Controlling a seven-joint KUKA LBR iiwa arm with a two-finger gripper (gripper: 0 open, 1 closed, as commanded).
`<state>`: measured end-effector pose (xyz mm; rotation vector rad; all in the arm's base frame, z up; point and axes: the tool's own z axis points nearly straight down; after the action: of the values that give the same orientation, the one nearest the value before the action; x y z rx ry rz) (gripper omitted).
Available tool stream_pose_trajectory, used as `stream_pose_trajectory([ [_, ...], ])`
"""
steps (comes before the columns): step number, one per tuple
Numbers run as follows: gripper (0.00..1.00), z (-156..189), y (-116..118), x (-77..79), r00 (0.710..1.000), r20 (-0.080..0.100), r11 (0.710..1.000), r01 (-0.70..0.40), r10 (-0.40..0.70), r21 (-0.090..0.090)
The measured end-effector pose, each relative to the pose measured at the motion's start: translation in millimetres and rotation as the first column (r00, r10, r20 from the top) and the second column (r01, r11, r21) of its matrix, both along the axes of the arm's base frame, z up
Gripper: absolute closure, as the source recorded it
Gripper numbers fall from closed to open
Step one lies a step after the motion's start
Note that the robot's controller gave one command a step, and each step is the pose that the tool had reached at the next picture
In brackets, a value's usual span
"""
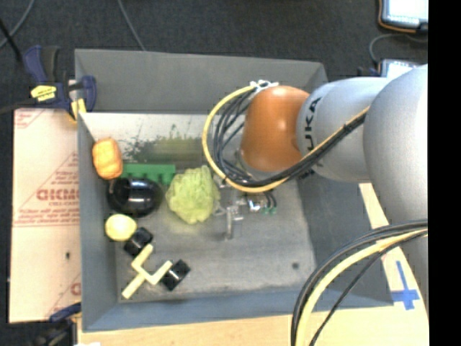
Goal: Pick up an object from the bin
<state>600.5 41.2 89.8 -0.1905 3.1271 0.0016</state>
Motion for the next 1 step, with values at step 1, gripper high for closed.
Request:
stream_pose_trajectory([
  [1, 0.0, -19.7, 5.5, -3.1, 0.991, -0.005, 0.991, 0.131, -0.131, -0.002],
])
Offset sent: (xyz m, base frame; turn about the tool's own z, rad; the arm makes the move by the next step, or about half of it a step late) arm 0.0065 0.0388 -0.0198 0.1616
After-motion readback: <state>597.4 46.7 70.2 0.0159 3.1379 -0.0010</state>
